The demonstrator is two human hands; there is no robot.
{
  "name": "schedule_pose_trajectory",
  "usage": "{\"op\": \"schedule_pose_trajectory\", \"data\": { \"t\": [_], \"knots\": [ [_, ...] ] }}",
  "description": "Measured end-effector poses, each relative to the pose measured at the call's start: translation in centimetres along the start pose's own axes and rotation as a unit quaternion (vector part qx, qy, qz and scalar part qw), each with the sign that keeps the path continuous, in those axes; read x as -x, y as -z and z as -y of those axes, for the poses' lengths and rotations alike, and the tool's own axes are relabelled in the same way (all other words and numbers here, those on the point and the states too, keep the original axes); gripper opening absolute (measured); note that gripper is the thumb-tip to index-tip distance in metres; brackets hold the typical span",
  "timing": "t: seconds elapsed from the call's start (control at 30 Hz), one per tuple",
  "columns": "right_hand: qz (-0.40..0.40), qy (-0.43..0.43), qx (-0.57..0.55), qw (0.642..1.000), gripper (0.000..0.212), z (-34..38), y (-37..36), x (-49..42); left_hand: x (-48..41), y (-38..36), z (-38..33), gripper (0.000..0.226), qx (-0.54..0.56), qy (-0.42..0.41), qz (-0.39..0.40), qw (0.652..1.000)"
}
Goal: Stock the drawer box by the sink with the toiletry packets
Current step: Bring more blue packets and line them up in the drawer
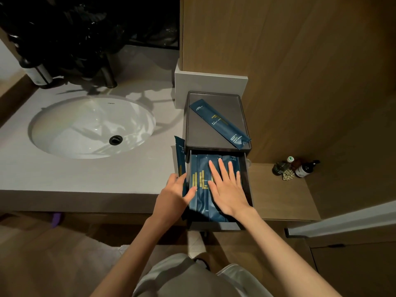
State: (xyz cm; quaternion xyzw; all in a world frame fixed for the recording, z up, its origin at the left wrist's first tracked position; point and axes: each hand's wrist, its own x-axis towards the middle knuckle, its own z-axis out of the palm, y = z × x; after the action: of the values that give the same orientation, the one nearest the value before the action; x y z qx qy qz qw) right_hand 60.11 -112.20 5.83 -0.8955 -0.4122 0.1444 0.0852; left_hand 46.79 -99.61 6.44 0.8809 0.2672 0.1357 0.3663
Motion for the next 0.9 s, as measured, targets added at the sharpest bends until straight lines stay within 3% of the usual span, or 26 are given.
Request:
{"op": "schedule_pose_trajectory", "data": {
  "t": [0.13,0.3,0.77,0.9],
  "knots": [
    [-0.009,0.052,0.008,0.999,0.059,2.4,-0.1,-0.4,0.0,0.1,-0.1,0.053,-0.015,-0.005,-0.002,1.000],
    [0.017,0.048,0.076,0.996,0.063,2.0,-1.5,-1.3,-0.1,0.3,-0.5,0.051,-0.020,-0.002,0.007,1.000],
    [0.025,0.062,0.075,0.995,0.075,1.5,-1.2,-1.0,0.0,0.2,-0.7,0.056,-0.019,-0.006,0.002,1.000],
    [0.049,0.054,0.016,0.997,0.065,1.7,0.1,-0.8,0.1,1.2,-0.5,0.042,-0.012,-0.017,-0.011,1.000]
  ]
}}
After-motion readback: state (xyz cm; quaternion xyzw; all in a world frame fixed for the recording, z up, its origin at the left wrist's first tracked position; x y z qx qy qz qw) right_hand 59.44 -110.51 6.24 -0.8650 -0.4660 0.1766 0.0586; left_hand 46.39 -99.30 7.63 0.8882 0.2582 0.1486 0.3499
